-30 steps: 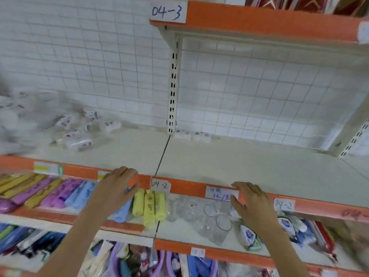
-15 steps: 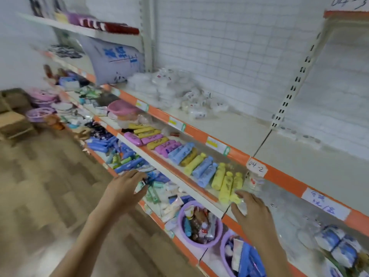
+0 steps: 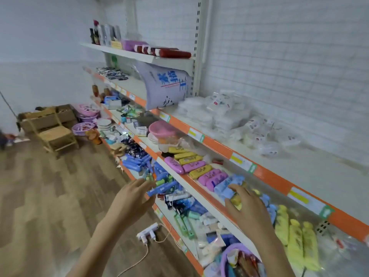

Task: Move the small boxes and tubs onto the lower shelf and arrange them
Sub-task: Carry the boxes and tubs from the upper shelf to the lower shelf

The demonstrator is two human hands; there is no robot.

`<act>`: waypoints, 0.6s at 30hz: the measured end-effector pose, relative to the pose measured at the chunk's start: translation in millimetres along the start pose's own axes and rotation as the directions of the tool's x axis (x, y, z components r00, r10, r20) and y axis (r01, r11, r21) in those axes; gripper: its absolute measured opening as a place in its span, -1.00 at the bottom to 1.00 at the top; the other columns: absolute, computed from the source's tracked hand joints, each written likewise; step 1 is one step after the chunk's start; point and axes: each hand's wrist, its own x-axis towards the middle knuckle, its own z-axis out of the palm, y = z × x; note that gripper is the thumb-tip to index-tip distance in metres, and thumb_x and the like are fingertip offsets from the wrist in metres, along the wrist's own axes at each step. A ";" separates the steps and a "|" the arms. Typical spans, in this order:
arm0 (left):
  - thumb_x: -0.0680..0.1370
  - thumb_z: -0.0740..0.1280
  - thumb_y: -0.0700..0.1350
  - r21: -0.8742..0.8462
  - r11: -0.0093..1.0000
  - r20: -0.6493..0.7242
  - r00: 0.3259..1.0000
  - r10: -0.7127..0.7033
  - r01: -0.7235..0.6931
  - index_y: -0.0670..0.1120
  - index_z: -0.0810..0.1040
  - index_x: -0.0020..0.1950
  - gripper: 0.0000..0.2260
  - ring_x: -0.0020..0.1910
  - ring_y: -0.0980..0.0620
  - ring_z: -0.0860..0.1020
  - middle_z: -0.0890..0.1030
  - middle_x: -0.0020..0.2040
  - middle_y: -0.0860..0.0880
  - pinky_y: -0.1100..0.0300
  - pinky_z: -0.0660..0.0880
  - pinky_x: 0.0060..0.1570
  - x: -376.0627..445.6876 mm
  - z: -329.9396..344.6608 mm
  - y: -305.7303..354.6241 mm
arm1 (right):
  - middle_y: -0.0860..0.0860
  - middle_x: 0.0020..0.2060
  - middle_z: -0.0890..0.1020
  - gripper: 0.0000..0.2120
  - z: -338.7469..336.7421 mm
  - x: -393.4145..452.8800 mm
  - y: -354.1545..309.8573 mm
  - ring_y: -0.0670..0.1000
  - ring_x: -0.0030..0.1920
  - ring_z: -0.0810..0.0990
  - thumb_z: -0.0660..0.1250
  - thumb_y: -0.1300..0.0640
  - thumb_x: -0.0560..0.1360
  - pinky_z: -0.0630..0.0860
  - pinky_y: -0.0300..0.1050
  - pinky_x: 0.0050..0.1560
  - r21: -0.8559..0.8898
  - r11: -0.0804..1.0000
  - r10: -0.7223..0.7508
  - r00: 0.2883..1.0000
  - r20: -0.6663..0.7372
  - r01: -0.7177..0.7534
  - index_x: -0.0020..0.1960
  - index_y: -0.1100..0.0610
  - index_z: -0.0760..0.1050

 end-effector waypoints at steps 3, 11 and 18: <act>0.44 0.42 -0.12 -0.028 0.997 0.032 0.997 0.068 -0.067 -0.04 0.59 0.08 -0.78 -0.07 0.01 0.59 0.61 -0.04 0.02 0.23 0.44 -0.20 51.8 0.0 -30.8 | 0.00 0.16 0.55 -0.63 10.6 43.2 -13.3 0.05 0.18 0.49 0.30 0.05 0.49 0.40 -0.09 0.11 -0.023 0.998 0.049 0.998 -0.036 -0.050 0.28 0.07 0.42; 0.46 0.37 -0.11 -0.107 0.956 -0.027 0.962 0.273 -0.274 -0.07 0.59 0.11 -0.77 -0.06 -0.06 0.60 0.62 0.01 -0.03 0.10 0.52 -0.20 208.6 4.4 -74.8 | 0.00 0.12 0.55 -0.68 3.7 152.1 -14.6 0.07 0.15 0.48 0.33 0.07 0.49 0.42 -0.02 0.10 -0.119 0.988 0.079 0.985 -0.156 -0.098 0.23 0.08 0.46; 0.49 0.36 -0.09 -0.119 0.920 -0.104 0.926 0.363 -0.374 -0.05 0.57 0.12 -0.79 0.02 0.01 0.55 0.57 0.04 0.03 0.13 0.50 -0.14 357.8 26.9 -66.7 | 0.02 0.13 0.54 -0.67 -15.3 262.5 13.1 0.07 0.17 0.48 0.30 0.08 0.49 0.39 -0.09 0.05 -0.221 0.966 0.075 0.962 -0.261 -0.136 0.24 0.08 0.45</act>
